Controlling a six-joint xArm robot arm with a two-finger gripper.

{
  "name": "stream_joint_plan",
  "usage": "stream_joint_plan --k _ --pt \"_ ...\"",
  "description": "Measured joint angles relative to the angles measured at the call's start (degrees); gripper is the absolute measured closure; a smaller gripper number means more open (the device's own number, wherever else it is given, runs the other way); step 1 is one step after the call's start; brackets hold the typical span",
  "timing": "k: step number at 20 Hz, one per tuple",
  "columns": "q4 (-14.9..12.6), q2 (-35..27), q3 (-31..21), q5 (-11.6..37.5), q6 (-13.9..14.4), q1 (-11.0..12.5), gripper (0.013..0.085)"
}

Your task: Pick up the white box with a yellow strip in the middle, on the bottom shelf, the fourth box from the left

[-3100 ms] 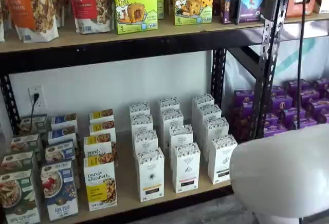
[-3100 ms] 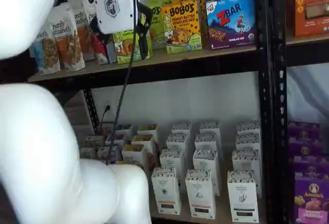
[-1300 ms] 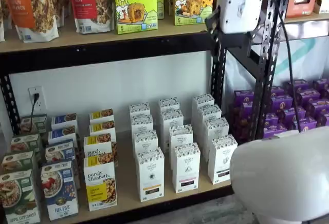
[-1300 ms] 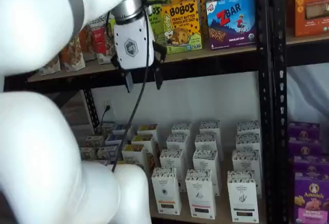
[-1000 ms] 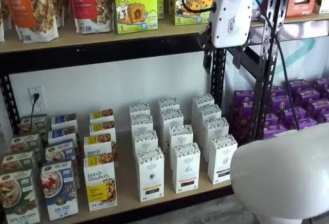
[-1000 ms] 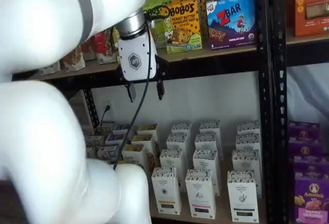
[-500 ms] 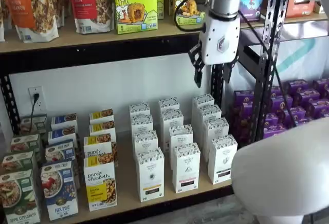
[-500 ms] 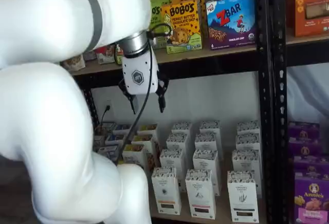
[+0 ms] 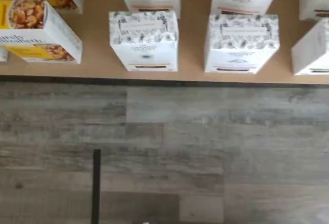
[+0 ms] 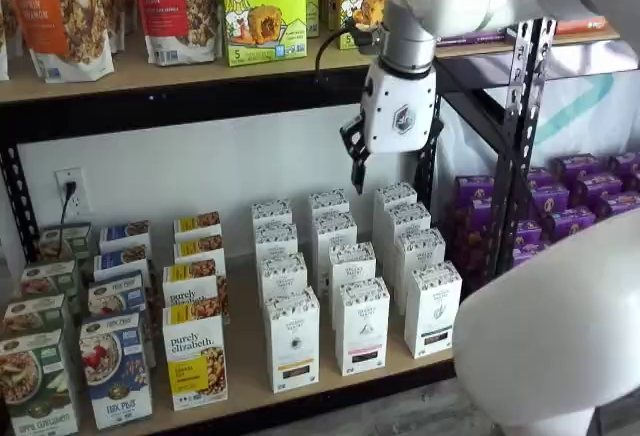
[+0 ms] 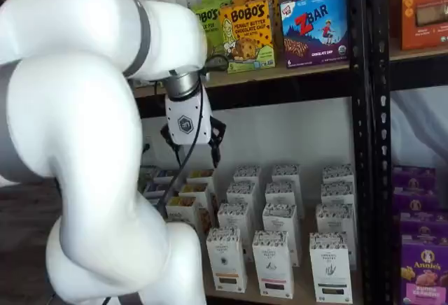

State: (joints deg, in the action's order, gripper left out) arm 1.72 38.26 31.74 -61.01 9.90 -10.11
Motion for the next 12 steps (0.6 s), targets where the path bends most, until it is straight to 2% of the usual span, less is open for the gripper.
stream_joint_plan --k 5,12 --pt "0.82 -4.58 -0.41 5.01 1.74 -2.35 0.013" --pt "0.46 -10.59 -1.51 12.92 3.97 -4.7 0.013"
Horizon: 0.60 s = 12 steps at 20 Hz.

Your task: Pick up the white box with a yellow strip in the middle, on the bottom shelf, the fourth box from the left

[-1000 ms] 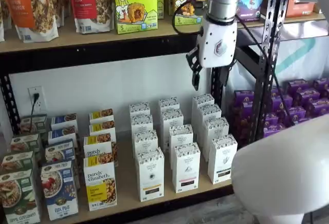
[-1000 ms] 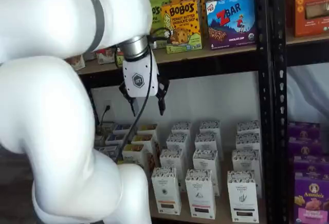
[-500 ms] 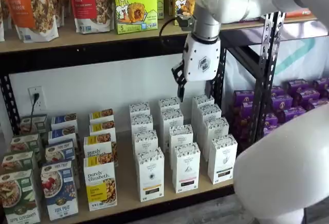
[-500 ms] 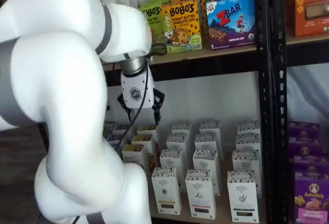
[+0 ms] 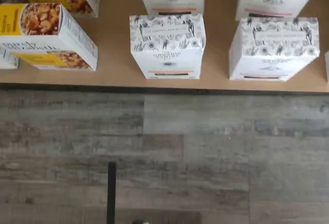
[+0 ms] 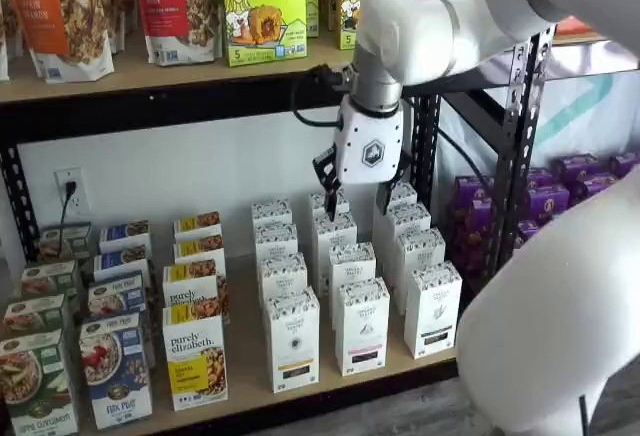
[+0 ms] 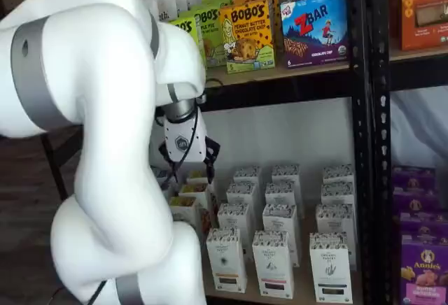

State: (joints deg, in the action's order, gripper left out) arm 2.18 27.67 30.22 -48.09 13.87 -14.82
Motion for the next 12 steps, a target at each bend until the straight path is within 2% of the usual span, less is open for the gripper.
stream_joint_plan --k 12 --pt "-0.18 -11.95 -0.33 11.63 2.35 -2.61 0.013"
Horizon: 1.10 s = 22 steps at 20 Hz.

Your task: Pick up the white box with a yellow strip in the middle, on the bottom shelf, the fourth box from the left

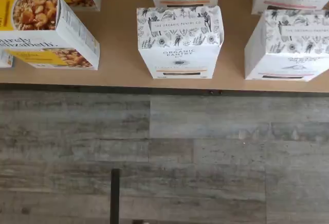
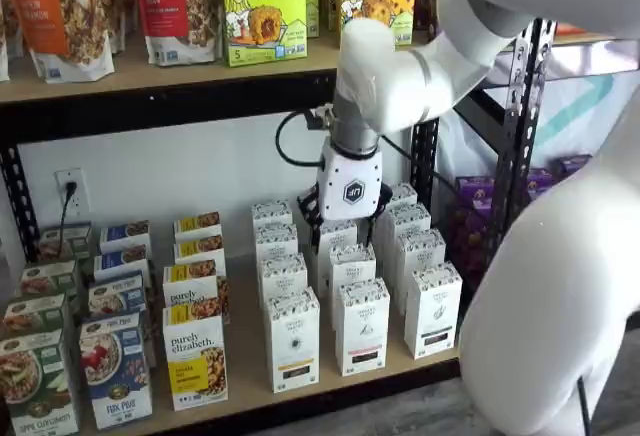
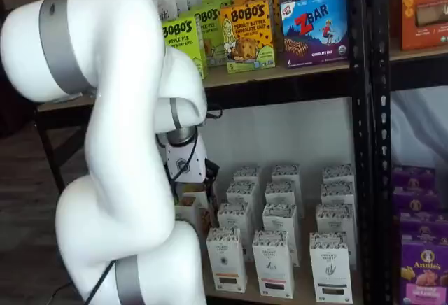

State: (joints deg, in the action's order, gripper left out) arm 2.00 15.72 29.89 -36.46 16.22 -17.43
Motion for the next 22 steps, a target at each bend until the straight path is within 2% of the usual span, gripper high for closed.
stream_joint_plan --k 12,15,17,22 --pt "0.53 -14.86 3.04 11.56 0.06 -0.9 0.013" --pt "0.81 -17.81 4.06 13.15 -0.41 -0.67 0.013" --pt "-0.2 -20.34 5.28 13.73 0.14 -0.3 0.013" --pt "0.76 -25.01 7.53 15.73 -1.96 0.88 0.013"
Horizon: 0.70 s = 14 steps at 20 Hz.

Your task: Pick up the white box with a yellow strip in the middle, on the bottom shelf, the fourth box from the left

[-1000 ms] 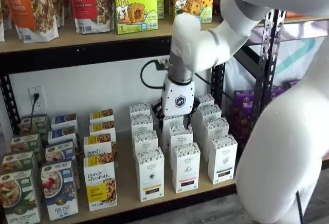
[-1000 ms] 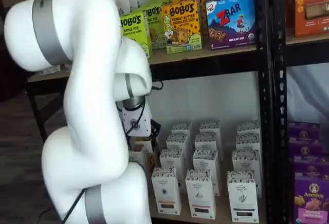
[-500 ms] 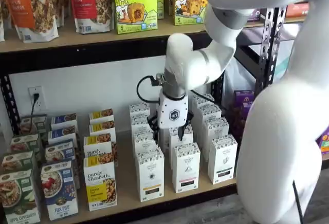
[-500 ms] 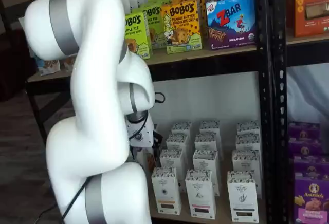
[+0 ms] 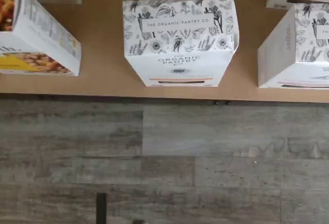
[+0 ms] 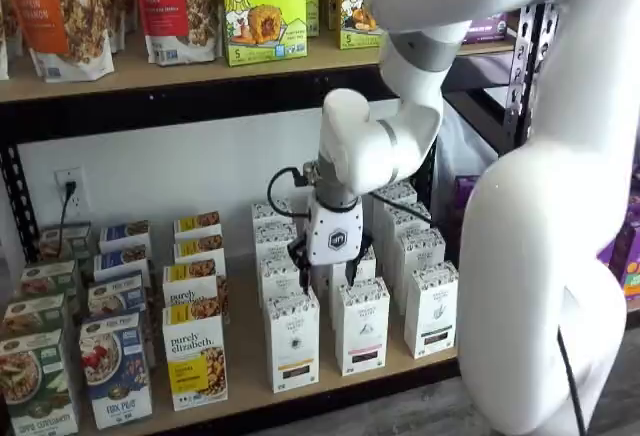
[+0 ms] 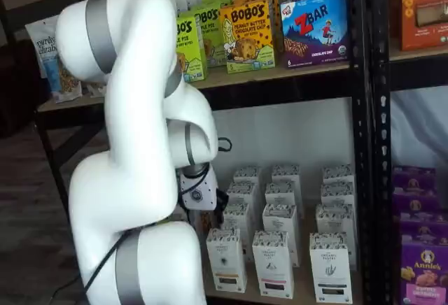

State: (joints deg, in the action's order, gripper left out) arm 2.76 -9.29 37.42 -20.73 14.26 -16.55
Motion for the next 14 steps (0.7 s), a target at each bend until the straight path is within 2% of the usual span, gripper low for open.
stream_joint_plan --k 6,7,9,14 --pt "1.17 -5.53 3.28 1.58 -2.08 0.91 0.013" --pt "1.94 -6.27 3.73 1.83 -2.83 0.91 0.013" --pt "5.33 -8.28 4.97 2.69 -5.86 0.66 0.013" --pt "8.38 -11.25 7.02 4.04 -8.63 0.44 0.013"
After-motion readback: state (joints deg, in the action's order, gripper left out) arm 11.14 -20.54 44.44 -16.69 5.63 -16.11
